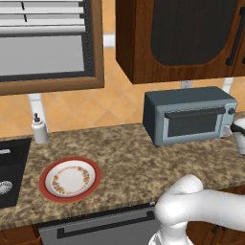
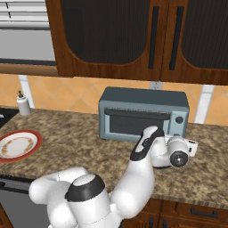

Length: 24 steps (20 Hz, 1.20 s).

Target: Pick up the kebab skewer and baguette bread, and place them inside the toaster oven. Close the toaster oven door and start by setting the timer.

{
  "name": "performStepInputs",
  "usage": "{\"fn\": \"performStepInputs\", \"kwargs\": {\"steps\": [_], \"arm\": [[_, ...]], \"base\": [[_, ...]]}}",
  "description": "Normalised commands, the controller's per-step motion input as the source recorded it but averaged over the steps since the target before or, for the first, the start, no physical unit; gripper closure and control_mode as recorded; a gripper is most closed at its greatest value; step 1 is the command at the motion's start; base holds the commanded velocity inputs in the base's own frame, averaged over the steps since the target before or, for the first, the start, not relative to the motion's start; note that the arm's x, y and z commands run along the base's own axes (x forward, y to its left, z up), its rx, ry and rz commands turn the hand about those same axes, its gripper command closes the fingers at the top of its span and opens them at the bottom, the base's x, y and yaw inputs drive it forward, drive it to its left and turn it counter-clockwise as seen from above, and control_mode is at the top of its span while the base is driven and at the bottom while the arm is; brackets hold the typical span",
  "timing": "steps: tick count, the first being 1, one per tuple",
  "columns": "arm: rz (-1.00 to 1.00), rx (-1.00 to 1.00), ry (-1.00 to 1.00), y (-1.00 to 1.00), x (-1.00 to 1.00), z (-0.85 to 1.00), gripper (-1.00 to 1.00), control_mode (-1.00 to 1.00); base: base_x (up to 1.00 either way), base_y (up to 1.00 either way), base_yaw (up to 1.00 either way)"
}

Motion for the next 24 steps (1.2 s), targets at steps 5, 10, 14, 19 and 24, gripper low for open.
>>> {"fn": "performStepInputs", "kwargs": {"steps": [5,10,14,19,24], "arm": [[0.03,0.01,0.00,-0.17,0.12,-0.19,-1.00,-1.00],[0.00,0.00,0.00,-0.01,0.04,-0.32,-1.00,-1.00],[0.00,-0.01,0.00,0.00,0.26,-0.17,-1.00,-1.00],[0.00,-0.01,0.00,0.00,0.34,-0.03,-1.00,-1.00],[0.00,0.00,0.00,0.00,0.11,0.00,-1.00,-1.00]], "base": [[0.00,0.00,0.00],[0.00,0.00,0.00],[0.00,0.00,0.00],[0.00,0.00,0.00],[0.00,0.00,0.00]]}}
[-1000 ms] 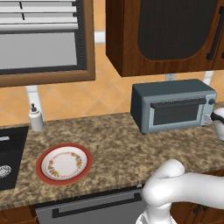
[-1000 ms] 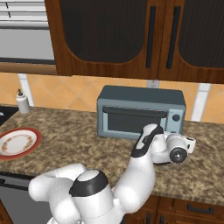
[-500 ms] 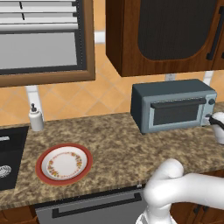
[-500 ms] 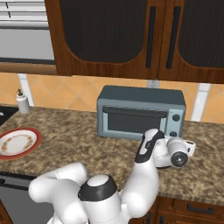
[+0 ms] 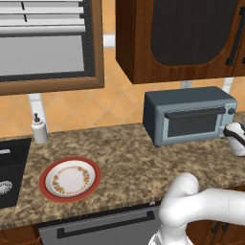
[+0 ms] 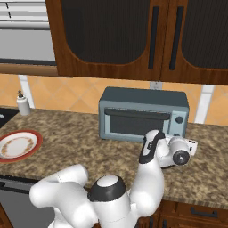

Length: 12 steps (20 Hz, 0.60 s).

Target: Pick up the kebab skewer and baguette bread, and place them inside the toaster oven. Close the toaster oven door and start by setting the timer.

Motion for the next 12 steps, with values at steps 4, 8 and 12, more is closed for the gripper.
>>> {"fn": "performStepInputs", "kwargs": {"steps": [4,8,12], "arm": [[0.00,0.00,0.00,0.00,0.10,-0.01,-1.00,-1.00],[0.00,0.00,0.00,0.00,0.01,0.00,-1.00,-1.00],[0.00,0.00,0.00,0.00,0.00,0.00,1.00,-1.00]], "base": [[0.00,0.00,0.00],[0.00,0.00,0.00],[0.00,0.00,0.00]]}}
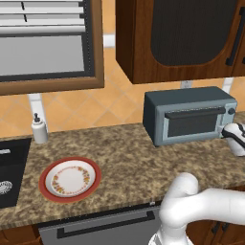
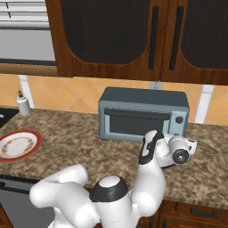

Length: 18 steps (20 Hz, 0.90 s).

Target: Pick up the kebab skewer and baguette bread, and place them inside the toaster oven. Close the toaster oven door and start by setting the timer.

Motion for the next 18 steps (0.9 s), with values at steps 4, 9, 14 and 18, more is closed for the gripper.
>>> {"fn": "performStepInputs", "kwargs": {"steps": [4,9,14,18], "arm": [[0.00,0.00,0.00,0.00,0.00,0.00,1.00,-1.00],[0.00,0.00,0.00,0.00,0.00,-0.02,1.00,-1.00],[0.00,0.05,0.00,-0.01,0.00,-0.07,1.00,-1.00],[0.00,0.09,0.00,0.00,0.00,-0.02,1.00,-1.00]], "base": [[0.00,0.00,0.00],[0.00,0.00,0.00],[0.00,0.00,0.00],[0.00,0.00,0.00]]}}
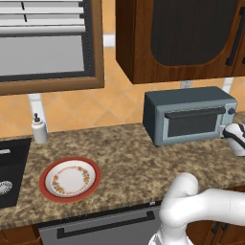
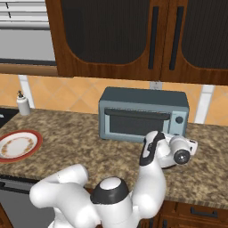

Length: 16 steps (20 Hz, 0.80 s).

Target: Pick up the kebab skewer and baguette bread, and place them inside the toaster oven. Close the toaster oven door and start by setting the timer.

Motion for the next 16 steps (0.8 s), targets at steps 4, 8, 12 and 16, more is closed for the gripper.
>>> {"fn": "performStepInputs", "kwargs": {"steps": [4,8,12,16], "arm": [[0.00,0.13,0.00,0.00,0.00,-0.13,1.00,-1.00],[0.00,0.19,0.00,-0.01,0.00,-0.18,1.00,-1.00],[0.00,0.23,0.00,-0.01,0.00,-0.21,1.00,-1.00],[0.00,0.23,0.00,0.00,0.00,-0.24,1.00,-1.00]], "base": [[0.00,0.00,0.00],[0.00,0.00,0.00],[0.00,0.00,0.00],[0.00,0.00,0.00]]}}
